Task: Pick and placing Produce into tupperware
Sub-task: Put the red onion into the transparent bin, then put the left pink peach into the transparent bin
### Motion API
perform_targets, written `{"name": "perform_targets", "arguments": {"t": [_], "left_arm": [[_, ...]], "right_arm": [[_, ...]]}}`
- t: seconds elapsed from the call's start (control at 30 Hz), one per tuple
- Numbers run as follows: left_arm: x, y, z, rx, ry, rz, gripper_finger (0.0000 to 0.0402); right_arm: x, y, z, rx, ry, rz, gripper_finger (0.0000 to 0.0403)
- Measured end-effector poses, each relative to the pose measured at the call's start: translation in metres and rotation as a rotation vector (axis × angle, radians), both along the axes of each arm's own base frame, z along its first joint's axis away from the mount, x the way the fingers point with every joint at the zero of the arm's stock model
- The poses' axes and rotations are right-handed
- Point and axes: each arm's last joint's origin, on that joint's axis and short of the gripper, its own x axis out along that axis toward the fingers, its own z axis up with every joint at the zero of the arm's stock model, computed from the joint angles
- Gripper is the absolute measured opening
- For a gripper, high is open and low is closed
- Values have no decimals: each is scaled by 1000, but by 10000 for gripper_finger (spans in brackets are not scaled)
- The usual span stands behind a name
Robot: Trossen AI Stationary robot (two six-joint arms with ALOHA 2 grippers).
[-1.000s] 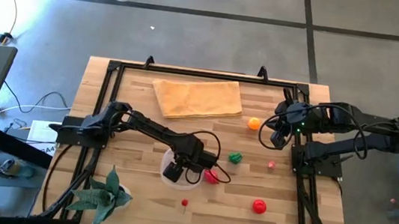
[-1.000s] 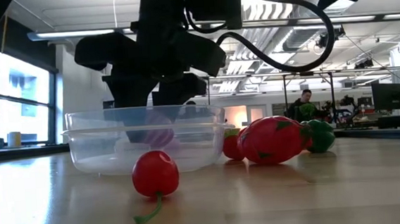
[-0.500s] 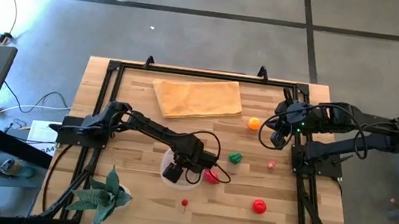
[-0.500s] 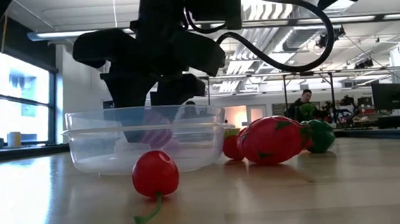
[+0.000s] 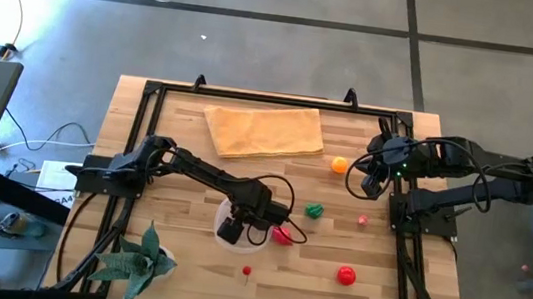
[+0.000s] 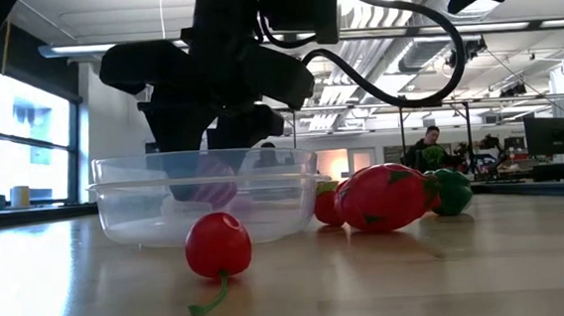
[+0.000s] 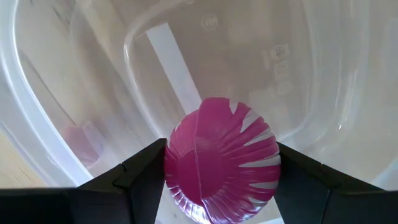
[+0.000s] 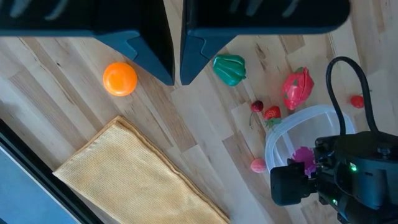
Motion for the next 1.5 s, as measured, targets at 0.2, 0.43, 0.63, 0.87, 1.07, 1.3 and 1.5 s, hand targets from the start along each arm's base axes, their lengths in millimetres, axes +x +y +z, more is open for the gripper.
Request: {"name": "perform_targets", "arguments": {"t": [0.2, 0.43, 0.63, 0.87, 1.07, 1.3, 1.5], "left_arm": [[-3, 0, 0, 2, 27, 0, 239], [-3, 0, 0, -6, 27, 6, 239], [-2, -1, -5, -32, 46, 10, 240], [-3, -2, -9, -35, 69, -2, 280], [-2, -1, -9, -36, 64, -28, 303], [1, -3, -1, -101, 46, -19, 305], [14, -3, 37, -88, -38, -11, 305]], "right_arm": [[0, 0, 0, 0, 0, 0, 18], [0, 0, 0, 0, 0, 0, 18], [0, 0, 0, 0, 0, 0, 18], [0, 0, 0, 0, -1, 0, 18], [0, 0, 0, 0, -1, 0, 18], [0, 0, 0, 0, -1, 0, 18], [0, 0, 0, 0, -1, 0, 18]]}}
